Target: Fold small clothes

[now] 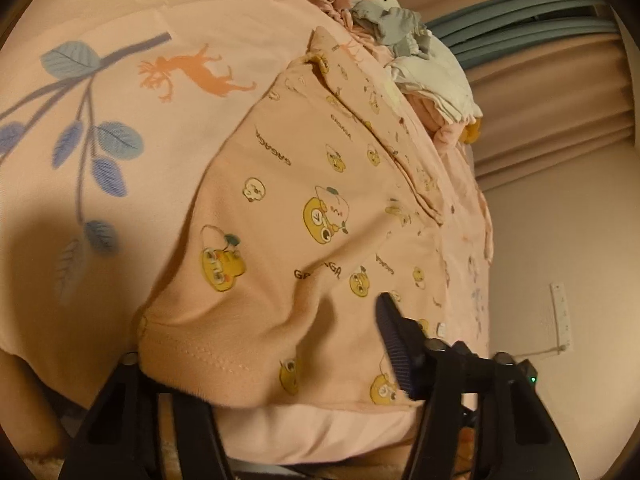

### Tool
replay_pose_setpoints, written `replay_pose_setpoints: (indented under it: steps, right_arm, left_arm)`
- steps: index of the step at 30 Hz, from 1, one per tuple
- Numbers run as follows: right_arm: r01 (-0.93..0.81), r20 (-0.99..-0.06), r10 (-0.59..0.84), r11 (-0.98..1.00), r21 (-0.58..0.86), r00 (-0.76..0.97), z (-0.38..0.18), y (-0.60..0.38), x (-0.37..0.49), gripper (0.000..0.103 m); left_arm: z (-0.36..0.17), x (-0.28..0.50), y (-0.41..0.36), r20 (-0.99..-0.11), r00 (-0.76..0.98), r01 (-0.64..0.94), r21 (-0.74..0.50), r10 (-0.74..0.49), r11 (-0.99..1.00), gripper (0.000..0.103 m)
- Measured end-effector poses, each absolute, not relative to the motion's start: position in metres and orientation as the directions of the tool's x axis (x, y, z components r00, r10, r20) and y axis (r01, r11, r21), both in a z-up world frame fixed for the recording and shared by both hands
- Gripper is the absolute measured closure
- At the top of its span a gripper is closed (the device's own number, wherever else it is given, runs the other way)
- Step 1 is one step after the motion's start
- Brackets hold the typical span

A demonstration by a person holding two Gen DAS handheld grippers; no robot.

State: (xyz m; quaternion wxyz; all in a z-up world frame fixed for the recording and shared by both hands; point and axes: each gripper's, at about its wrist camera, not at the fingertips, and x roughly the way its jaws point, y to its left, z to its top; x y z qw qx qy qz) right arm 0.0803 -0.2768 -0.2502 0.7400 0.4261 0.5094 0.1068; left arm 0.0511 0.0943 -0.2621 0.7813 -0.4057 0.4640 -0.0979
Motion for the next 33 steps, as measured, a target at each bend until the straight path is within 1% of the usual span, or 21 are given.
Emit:
replay_pose_setpoints:
  steps: [1, 2, 3, 4, 5, 6, 7, 9, 11, 13, 16, 22, 26, 28, 31, 33]
  right_arm:
    - [0.271, -0.673, 0.581, 0.63, 0.728, 0.459, -0.249, -0.275, 0.081, 0.043]
    - [0.259, -0.688, 0.561, 0.657, 0.708, 0.46, -0.248, -0.273, 0.081, 0.046]
    - [0.251, -0.703, 0.543, 0.68, 0.689, 0.459, -0.248, -0.272, 0.082, 0.056]
    - [0.24, -0.74, 0.496, 0.732, 0.638, 0.454, -0.249, -0.27, 0.083, 0.073]
    - [0.234, -0.765, 0.462, 0.765, 0.6, 0.449, -0.25, -0.269, 0.083, 0.083]
    - [0.227, -0.785, 0.427, 0.795, 0.563, 0.449, -0.252, -0.269, 0.084, 0.098]
    - [0.209, -0.786, 0.409, 0.812, 0.546, 0.463, -0.254, -0.27, 0.083, 0.1]
    - [0.204, -0.777, 0.412, 0.807, 0.554, 0.476, -0.256, -0.274, 0.082, 0.101]
    - [0.198, -0.777, 0.418, 0.808, 0.555, 0.47, -0.257, -0.279, 0.084, 0.101]
    - [0.205, -0.77, 0.435, 0.793, 0.573, 0.468, -0.253, -0.283, 0.083, 0.098]
    - [0.18, -0.708, 0.488, 0.745, 0.643, 0.511, -0.234, -0.287, 0.085, 0.098]
    - [0.084, -0.647, 0.483, 0.761, 0.643, 0.59, -0.187, -0.283, 0.11, 0.098]
    - [0.045, -0.628, 0.463, 0.782, 0.622, 0.625, -0.165, -0.28, 0.137, 0.098]
    - [0.045, -0.631, 0.445, 0.795, 0.605, 0.635, -0.157, -0.279, 0.159, 0.098]
    - [0.037, -0.627, 0.459, 0.788, 0.614, 0.63, -0.154, -0.28, 0.191, 0.098]
    - [0.049, -0.651, 0.437, 0.807, 0.588, 0.62, -0.153, -0.277, 0.217, 0.098]
  left_arm:
    - [-0.263, 0.051, 0.095, -0.653, 0.546, -0.23, -0.72, -0.526, 0.655, 0.066]
    - [-0.264, 0.053, 0.094, -0.669, 0.54, -0.24, -0.704, -0.51, 0.669, 0.07]
    - [-0.265, 0.054, 0.092, -0.692, 0.536, -0.247, -0.677, -0.484, 0.694, 0.079]
    - [-0.267, 0.054, 0.092, -0.707, 0.534, -0.25, -0.656, -0.464, 0.712, 0.085]
    - [-0.268, 0.054, 0.092, -0.718, 0.535, -0.251, -0.638, -0.445, 0.728, 0.088]
    - [-0.271, 0.053, 0.092, -0.719, 0.541, -0.249, -0.632, -0.436, 0.734, 0.093]
    - [-0.273, 0.053, 0.094, -0.716, 0.546, -0.254, -0.637, -0.435, 0.728, 0.094]
    - [-0.275, 0.053, 0.097, -0.709, 0.547, -0.267, -0.652, -0.446, 0.709, 0.097]
    - [-0.271, 0.056, 0.097, -0.717, 0.535, -0.262, -0.643, -0.446, 0.72, 0.097]
    - [-0.263, 0.058, 0.095, -0.732, 0.532, -0.248, -0.616, -0.426, 0.748, 0.098]
    - [-0.242, 0.059, 0.089, -0.725, 0.576, -0.197, -0.572, -0.378, 0.796, 0.098]
    - [-0.201, 0.08, 0.078, -0.688, 0.657, -0.101, -0.485, -0.308, 0.869, 0.098]
    - [-0.178, 0.112, 0.084, -0.652, 0.684, -0.082, -0.513, -0.326, 0.854, 0.098]
    - [-0.165, 0.129, 0.085, -0.623, 0.719, -0.063, -0.501, -0.31, 0.863, 0.098]
    - [-0.156, 0.168, 0.083, -0.636, 0.715, -0.063, -0.471, -0.289, 0.88, 0.098]
    - [-0.155, 0.198, 0.081, -0.653, 0.7, -0.055, -0.454, -0.29, 0.889, 0.098]
